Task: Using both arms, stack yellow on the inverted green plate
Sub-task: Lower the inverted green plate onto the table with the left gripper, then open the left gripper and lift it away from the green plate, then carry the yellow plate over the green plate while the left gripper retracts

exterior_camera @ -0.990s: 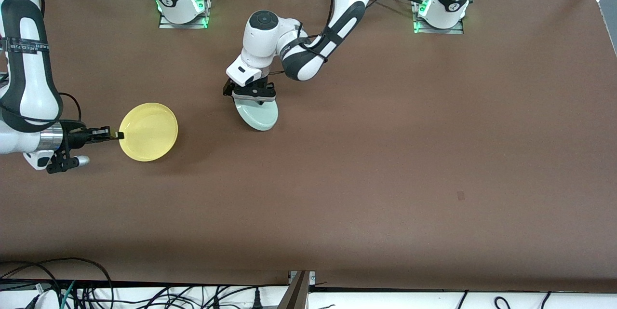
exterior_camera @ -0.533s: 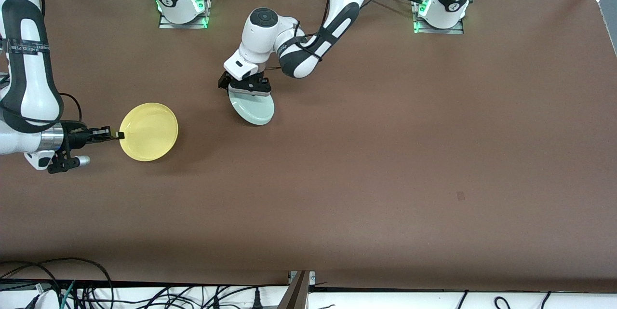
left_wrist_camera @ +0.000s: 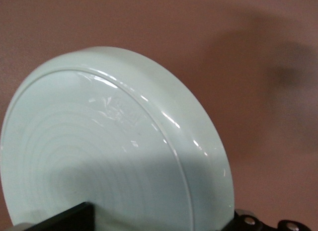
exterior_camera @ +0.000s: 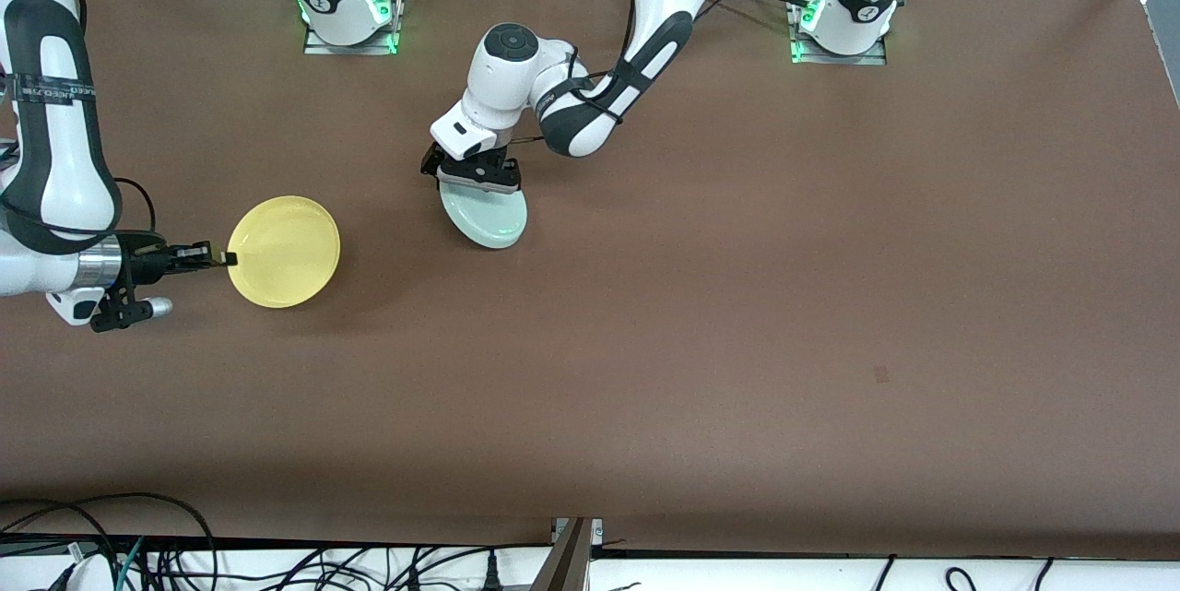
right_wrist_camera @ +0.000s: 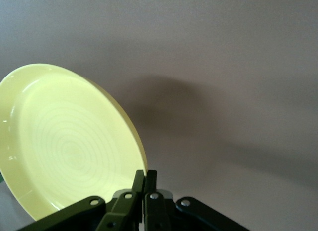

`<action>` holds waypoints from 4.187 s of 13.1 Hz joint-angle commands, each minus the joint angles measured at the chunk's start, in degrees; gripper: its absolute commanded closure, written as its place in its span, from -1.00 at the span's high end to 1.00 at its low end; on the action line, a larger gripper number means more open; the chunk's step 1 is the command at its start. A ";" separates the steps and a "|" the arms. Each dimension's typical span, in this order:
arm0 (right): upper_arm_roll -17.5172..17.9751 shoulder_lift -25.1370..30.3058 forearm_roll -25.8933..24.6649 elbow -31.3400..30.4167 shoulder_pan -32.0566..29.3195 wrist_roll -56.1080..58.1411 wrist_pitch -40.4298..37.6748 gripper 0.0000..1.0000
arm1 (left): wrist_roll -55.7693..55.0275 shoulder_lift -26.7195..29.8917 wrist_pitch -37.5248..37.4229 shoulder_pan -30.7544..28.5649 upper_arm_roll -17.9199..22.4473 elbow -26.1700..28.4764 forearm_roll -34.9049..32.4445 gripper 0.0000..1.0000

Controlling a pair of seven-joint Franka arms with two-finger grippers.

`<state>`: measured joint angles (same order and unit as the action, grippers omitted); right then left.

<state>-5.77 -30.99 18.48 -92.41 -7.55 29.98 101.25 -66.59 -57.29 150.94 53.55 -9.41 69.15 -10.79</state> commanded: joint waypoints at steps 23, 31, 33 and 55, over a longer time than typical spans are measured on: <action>-0.12 -0.30 -0.73 0.22 -0.01 0.79 -0.61 -1.00 | 40.22 8.42 -46.27 -4.50 -3.34 -1.21 14.73 1.00; 0.06 1.63 -0.38 -2.15 4.55 -4.56 -0.26 -1.00 | 41.02 18.95 -46.88 -28.90 -3.60 -0.86 14.65 1.00; 0.15 2.77 -0.11 -3.81 6.57 -6.59 0.70 -1.00 | 41.89 22.47 -49.15 -35.15 -3.95 -0.42 14.83 1.00; 29.33 8.15 2.96 -30.72 18.26 -44.99 45.69 -1.00 | 53.76 64.41 -44.16 -63.48 -3.60 41.51 10.79 1.00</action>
<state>23.72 -22.10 20.29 -122.63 8.78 -12.75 143.73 -14.05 5.05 105.21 -8.85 -12.44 108.83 -1.30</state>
